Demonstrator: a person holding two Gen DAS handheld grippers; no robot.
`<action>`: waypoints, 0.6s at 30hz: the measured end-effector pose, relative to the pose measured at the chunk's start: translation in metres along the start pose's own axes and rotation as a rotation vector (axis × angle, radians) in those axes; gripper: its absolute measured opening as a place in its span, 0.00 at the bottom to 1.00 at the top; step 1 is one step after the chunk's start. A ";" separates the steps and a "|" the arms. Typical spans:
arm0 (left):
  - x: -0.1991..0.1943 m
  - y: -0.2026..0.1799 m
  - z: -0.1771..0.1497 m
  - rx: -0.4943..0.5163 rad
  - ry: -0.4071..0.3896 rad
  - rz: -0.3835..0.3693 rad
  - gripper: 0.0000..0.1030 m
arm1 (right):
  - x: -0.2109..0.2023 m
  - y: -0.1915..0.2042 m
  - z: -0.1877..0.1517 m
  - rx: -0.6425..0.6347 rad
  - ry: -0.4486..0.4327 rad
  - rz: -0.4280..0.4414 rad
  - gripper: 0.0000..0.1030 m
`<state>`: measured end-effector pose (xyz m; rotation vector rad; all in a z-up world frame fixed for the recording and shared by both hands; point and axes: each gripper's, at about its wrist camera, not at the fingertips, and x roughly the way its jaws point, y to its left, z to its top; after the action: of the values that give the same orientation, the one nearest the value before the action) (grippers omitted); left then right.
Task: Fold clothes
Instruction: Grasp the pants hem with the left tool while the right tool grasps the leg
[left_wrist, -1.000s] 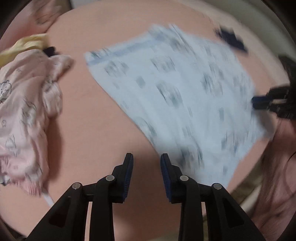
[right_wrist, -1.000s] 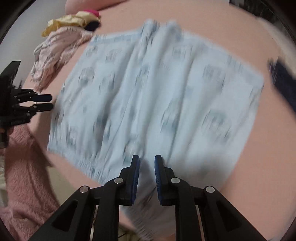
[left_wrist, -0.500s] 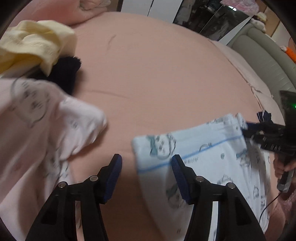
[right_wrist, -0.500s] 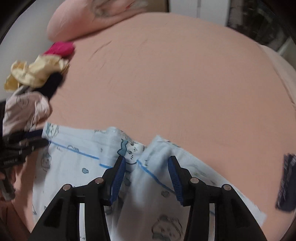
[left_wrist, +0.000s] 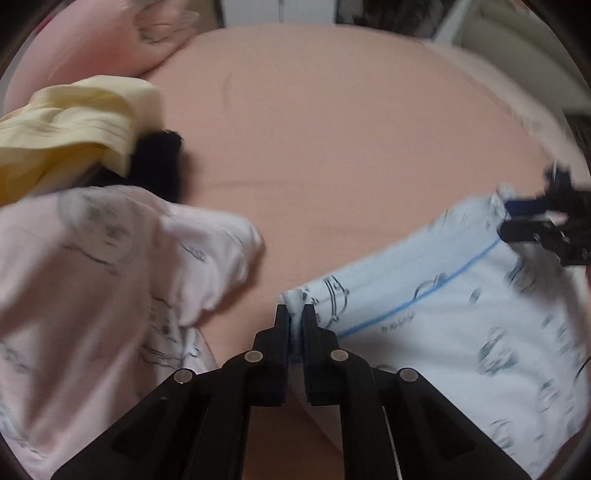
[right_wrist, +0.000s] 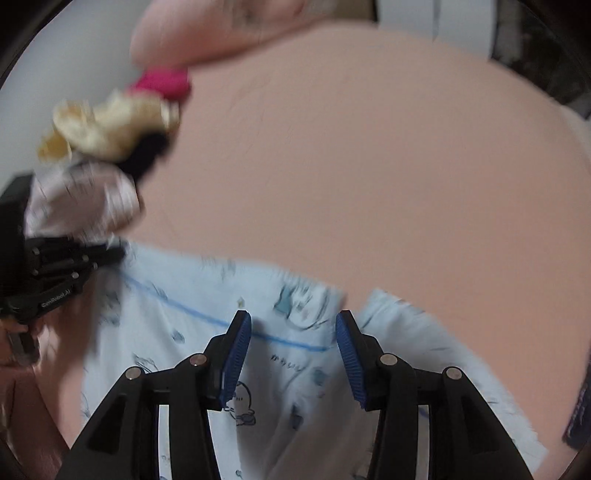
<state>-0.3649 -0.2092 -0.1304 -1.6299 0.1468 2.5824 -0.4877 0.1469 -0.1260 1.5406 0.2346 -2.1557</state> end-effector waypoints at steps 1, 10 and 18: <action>-0.001 -0.001 -0.001 0.001 -0.010 0.010 0.06 | 0.008 0.002 0.000 -0.030 0.001 -0.052 0.46; -0.027 0.023 0.009 -0.074 -0.131 -0.074 0.03 | -0.006 0.001 0.005 0.017 -0.101 0.009 0.06; 0.005 0.013 0.030 -0.031 -0.009 -0.011 0.10 | 0.022 -0.020 0.031 0.144 -0.075 0.034 0.14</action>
<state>-0.3957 -0.2179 -0.1221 -1.6244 0.0970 2.5959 -0.5291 0.1456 -0.1383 1.5255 0.0290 -2.2405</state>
